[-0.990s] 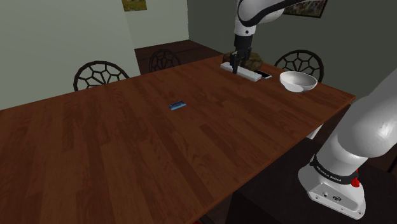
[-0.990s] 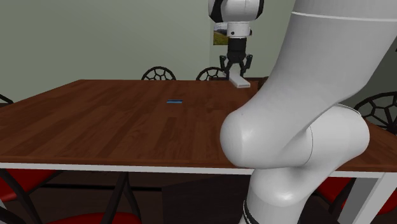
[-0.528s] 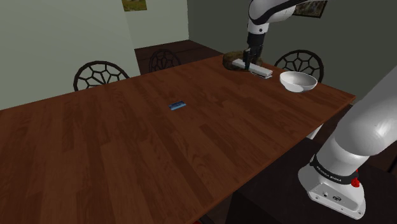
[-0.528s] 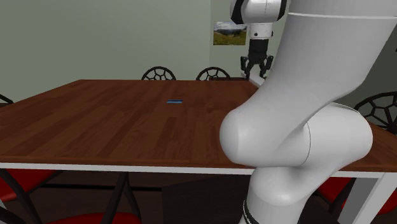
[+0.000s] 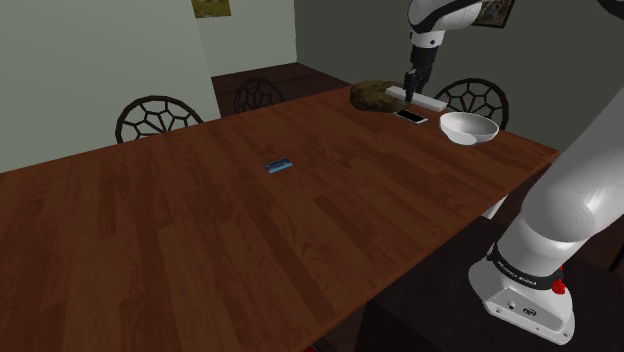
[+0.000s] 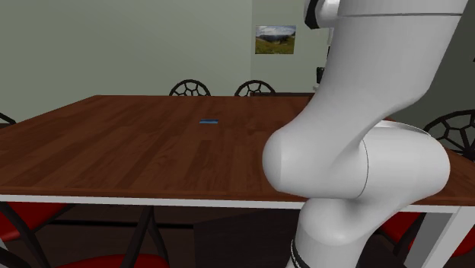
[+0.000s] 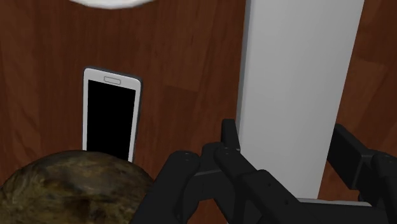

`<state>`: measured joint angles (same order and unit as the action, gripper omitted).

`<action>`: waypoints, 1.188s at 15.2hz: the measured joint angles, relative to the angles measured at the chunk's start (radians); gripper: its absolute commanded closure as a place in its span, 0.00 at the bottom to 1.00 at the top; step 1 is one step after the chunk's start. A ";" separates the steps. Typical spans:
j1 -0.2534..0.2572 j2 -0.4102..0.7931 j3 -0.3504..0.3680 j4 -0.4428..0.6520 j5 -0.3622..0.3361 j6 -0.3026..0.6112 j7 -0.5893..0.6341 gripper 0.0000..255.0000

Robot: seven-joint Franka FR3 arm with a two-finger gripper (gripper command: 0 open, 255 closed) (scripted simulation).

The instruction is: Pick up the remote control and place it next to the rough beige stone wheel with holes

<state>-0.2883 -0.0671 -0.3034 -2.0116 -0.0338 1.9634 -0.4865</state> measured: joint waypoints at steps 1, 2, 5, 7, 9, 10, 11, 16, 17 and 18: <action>-0.010 0.014 -0.012 0.011 0.004 0.003 -0.024 1.00; -0.021 0.037 -0.026 0.041 0.012 -0.005 -0.051 1.00; -0.057 0.083 -0.064 0.095 0.030 -0.015 -0.132 1.00; -0.082 0.128 -0.085 0.139 0.049 -0.016 -0.185 1.00; -0.108 0.173 -0.104 0.202 0.070 -0.038 -0.235 1.00; -0.123 0.199 -0.114 0.225 0.082 -0.038 -0.262 1.00; -0.138 0.225 -0.122 0.266 0.095 -0.056 -0.288 1.00; -0.233 0.369 -0.153 0.439 0.166 -0.101 -0.416 1.00; -0.253 0.402 -0.156 0.489 0.180 -0.122 -0.435 1.00; -0.274 0.433 -0.158 0.527 0.195 -0.132 -0.457 1.00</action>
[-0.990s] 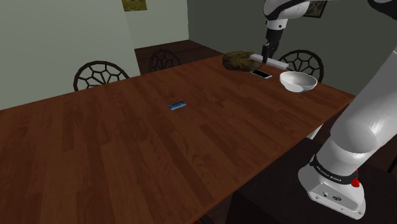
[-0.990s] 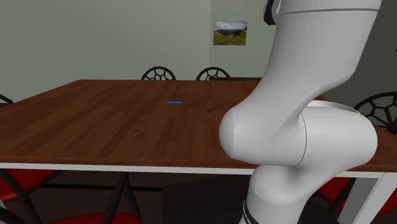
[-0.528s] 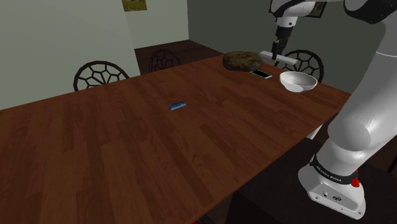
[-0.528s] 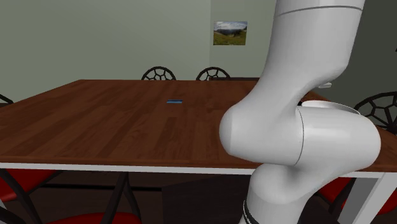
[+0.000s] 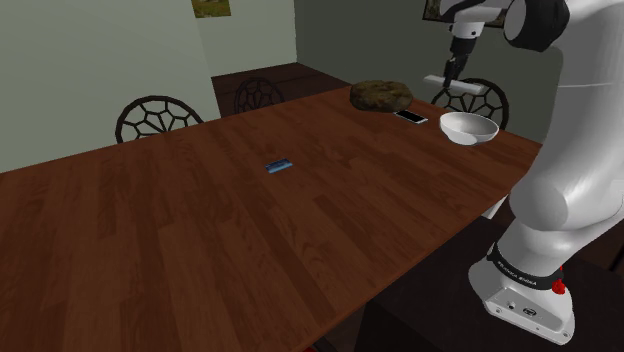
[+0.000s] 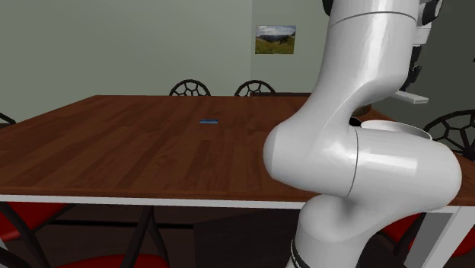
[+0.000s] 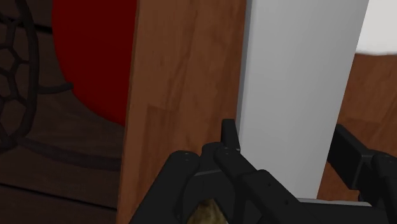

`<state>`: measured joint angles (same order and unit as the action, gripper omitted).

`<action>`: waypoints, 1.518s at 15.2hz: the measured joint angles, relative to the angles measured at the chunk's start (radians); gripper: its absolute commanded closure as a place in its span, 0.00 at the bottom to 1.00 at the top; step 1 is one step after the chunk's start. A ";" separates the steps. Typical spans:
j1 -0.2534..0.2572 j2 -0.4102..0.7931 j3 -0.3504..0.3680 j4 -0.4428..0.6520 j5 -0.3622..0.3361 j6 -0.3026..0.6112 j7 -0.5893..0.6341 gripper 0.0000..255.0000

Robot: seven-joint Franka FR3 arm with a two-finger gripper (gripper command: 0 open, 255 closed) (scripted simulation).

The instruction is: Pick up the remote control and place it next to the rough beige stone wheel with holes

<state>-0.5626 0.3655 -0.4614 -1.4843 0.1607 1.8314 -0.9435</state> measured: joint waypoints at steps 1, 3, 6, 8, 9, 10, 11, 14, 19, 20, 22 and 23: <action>-0.020 0.029 -0.001 0.041 0.013 -0.015 -0.017 1.00; -0.074 0.109 -0.001 0.159 0.045 -0.060 -0.056 1.00; -0.137 0.195 0.002 0.272 0.078 -0.092 -0.098 1.00; -0.141 0.202 0.003 0.260 0.082 -0.073 -0.105 1.00; -0.143 0.208 0.004 0.255 0.084 -0.063 -0.107 1.00; -0.141 0.207 0.004 0.241 0.084 -0.051 -0.109 1.00; -0.139 0.208 0.004 0.229 0.085 -0.037 -0.110 1.00; -0.136 0.214 0.007 0.196 0.088 0.000 -0.114 1.00; -0.130 0.225 0.011 0.142 0.095 0.063 -0.119 1.00; -0.128 0.222 0.011 0.125 0.095 0.077 -0.121 1.00; -0.129 0.231 0.013 0.113 0.099 0.098 -0.125 1.00; -0.128 0.234 0.015 0.103 0.101 0.111 -0.125 1.00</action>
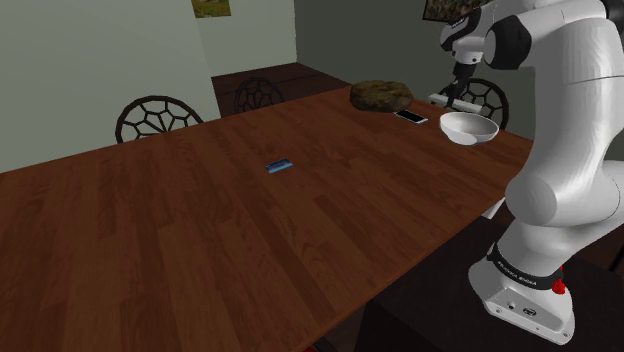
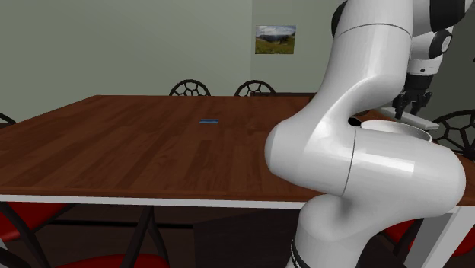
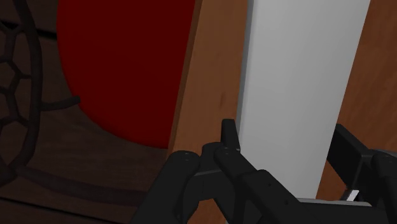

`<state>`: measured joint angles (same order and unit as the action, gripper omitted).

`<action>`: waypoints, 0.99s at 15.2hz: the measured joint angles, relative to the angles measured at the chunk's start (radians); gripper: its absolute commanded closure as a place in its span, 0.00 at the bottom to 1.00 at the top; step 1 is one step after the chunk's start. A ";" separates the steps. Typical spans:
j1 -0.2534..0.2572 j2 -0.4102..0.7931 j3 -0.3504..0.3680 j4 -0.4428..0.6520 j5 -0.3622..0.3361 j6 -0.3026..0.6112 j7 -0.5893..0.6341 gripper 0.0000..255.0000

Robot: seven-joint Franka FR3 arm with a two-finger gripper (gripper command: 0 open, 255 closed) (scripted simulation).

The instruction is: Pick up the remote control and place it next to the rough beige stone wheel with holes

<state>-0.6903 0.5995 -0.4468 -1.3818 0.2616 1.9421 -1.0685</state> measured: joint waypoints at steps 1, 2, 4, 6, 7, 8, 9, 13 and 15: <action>0.001 0.003 0.001 -0.008 0.002 0.011 -0.001 1.00; 0.000 0.009 0.003 -0.011 0.004 0.020 -0.002 1.00; -0.002 0.019 0.005 -0.023 0.009 0.041 -0.006 1.00; -0.001 0.024 0.008 -0.042 0.012 0.064 -0.009 1.00; -0.001 0.029 0.009 -0.047 0.015 0.074 -0.011 1.00; -0.001 0.033 0.010 -0.055 0.017 0.085 -0.012 1.00; -0.001 0.036 0.011 -0.055 0.018 0.088 -0.012 1.00; -0.001 0.037 0.012 -0.060 0.019 0.094 -0.013 1.00; -0.001 0.037 0.012 -0.060 0.019 0.094 -0.013 1.00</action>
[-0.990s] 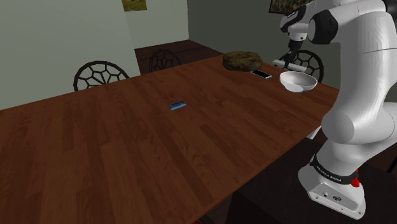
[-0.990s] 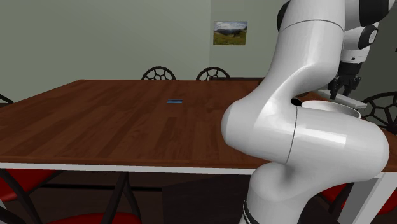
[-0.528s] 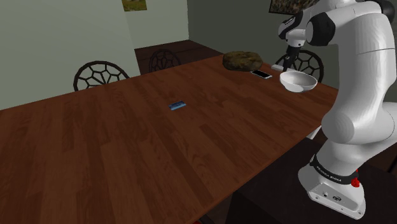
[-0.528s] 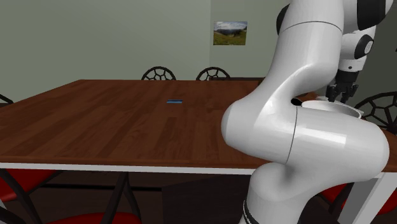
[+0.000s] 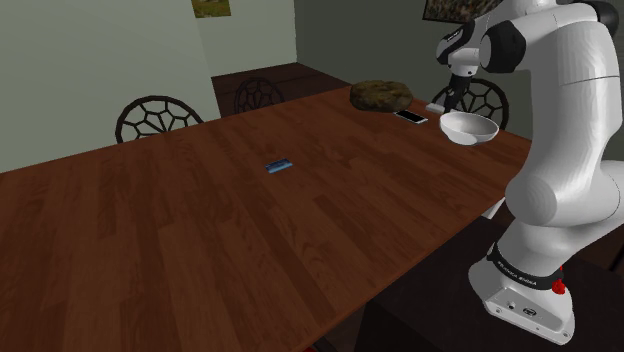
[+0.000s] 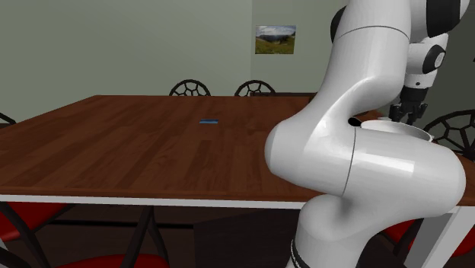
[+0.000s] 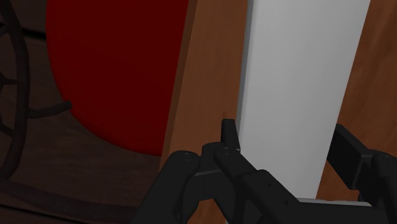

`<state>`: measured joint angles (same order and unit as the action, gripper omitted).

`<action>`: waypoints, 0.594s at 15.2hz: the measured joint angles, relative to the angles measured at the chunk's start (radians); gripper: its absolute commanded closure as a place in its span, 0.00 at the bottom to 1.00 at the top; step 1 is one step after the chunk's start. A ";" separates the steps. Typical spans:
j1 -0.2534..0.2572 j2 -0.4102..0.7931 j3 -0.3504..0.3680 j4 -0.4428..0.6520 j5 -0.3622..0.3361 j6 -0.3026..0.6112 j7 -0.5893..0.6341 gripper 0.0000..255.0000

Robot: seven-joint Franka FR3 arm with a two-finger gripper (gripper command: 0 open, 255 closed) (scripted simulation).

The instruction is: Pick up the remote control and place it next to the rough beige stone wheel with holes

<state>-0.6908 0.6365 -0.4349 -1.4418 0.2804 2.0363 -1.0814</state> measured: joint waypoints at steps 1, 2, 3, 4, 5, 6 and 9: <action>0.000 0.000 0.000 0.000 0.000 0.000 0.000 0.00; 0.000 0.000 0.000 0.000 0.000 0.000 0.000 0.00; 0.000 0.000 0.000 0.000 0.000 0.000 0.000 0.00; 0.000 0.000 0.000 0.000 0.000 0.000 0.000 0.00; 0.000 0.000 0.000 0.000 0.000 0.000 0.000 0.00; 0.000 0.000 0.000 0.000 0.000 0.000 0.000 0.00; 0.002 -0.011 -0.003 0.019 -0.006 -0.028 0.006 0.00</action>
<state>-0.6890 0.6254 -0.4384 -1.4226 0.2743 2.0079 -1.0750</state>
